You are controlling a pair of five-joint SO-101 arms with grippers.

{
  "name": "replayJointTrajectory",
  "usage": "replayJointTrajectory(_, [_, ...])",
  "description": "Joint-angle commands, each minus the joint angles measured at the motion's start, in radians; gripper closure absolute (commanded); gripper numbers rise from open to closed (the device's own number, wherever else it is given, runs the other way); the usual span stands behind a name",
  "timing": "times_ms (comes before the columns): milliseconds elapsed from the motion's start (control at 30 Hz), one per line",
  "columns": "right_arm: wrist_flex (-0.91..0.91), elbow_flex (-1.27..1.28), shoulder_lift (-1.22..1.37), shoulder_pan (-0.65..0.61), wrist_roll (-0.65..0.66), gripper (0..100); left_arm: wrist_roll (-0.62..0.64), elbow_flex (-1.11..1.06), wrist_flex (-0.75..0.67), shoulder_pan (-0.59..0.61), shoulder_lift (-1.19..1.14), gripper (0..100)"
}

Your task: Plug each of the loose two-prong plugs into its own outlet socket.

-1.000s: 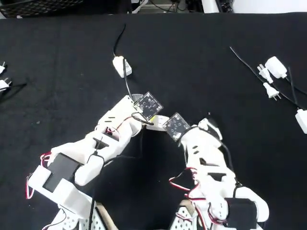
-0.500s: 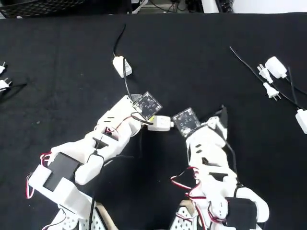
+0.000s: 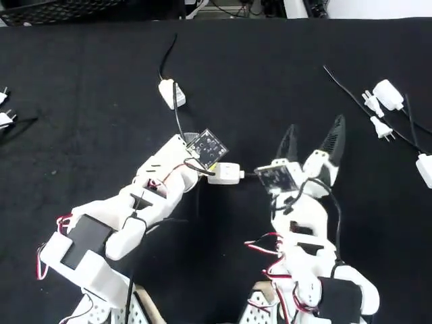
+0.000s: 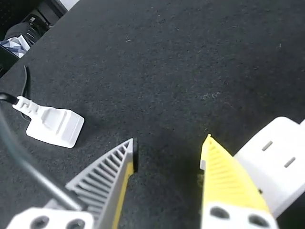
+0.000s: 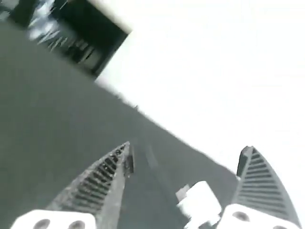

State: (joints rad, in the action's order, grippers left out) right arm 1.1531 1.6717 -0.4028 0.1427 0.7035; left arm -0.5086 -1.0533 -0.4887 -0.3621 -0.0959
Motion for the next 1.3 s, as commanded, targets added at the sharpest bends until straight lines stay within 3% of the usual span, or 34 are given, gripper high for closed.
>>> replayJointTrajectory(0, [0.143, -0.001, -0.021, 0.049, -0.011, 65.8, -0.014, -0.005, -0.008, 0.001, -0.003, 76])
replayJointTrajectory(200, [0.322, -0.01, -0.021, 0.204, -0.011, 65.8, -0.014, -0.005, -0.008, 0.001, -0.003, 76])
replayJointTrajectory(367, [0.316, -0.073, -0.012, 0.385, -0.009, 66.2, -0.014, -0.005, -0.008, 0.002, -0.003, 76])
replayJointTrajectory(500, [0.083, -0.168, -0.012, 0.514, -0.009, 66.2, -0.014, -0.002, -0.008, 0.007, -0.003, 76])
replayJointTrajectory(667, [-0.416, -0.42, -0.012, 0.632, -0.072, 66.2, -0.012, 0.004, -0.008, 0.036, 0.011, 76])
replayJointTrajectory(900, [-1.02, -0.779, -0.012, 0.605, -0.262, 66.2, -0.008, -0.007, -0.005, 0.041, 0.048, 76])
replayJointTrajectory(1067, [-1.135, -0.828, -0.012, 0.531, -0.295, 66.2, -0.011, -0.007, -0.005, 0.042, 0.048, 76])
replayJointTrajectory(1267, [-1.14, -0.831, -0.01, 0.519, -0.497, 66.2, -0.012, -0.005, -0.006, 0.054, 0.048, 76])
